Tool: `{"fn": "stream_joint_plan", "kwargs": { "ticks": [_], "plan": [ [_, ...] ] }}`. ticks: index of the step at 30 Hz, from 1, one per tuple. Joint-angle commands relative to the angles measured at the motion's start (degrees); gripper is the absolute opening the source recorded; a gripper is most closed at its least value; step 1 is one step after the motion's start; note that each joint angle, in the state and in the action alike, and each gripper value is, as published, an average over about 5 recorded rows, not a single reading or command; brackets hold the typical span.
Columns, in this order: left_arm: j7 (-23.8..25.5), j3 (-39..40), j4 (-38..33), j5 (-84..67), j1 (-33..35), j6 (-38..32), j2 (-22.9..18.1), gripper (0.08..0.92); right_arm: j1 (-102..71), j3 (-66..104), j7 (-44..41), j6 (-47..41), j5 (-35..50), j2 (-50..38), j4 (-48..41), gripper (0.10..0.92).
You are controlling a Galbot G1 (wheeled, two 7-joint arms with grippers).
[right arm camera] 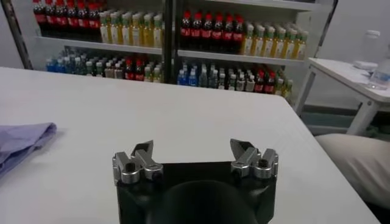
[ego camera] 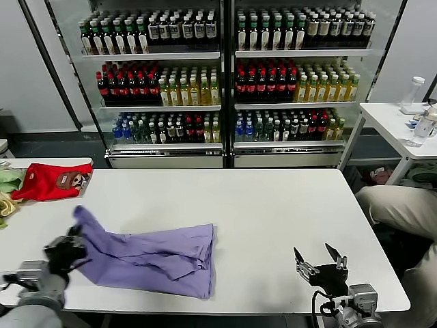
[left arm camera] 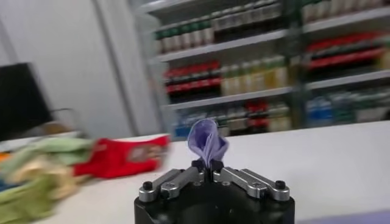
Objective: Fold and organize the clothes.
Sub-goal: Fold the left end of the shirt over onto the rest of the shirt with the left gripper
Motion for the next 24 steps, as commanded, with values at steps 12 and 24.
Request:
{"fn": "stream_joint_plan", "kwargs": {
  "ticks": [12, 24],
  "plan": [
    [1.8, 28.1, 1.0, 3.0, -6.9, 0.7, -6.1, 0.113, -0.3, -0.3, 0.1, -0.1, -1.5, 0.7, 0.1, 0.823],
    [2.0, 32.1, 8.1, 13.4, -10.3, -5.7, -8.3, 0.113, -0.6, -0.4, 0.1, -0.1, -1.7, 0.7, 0.5, 0.823]
  ]
}}
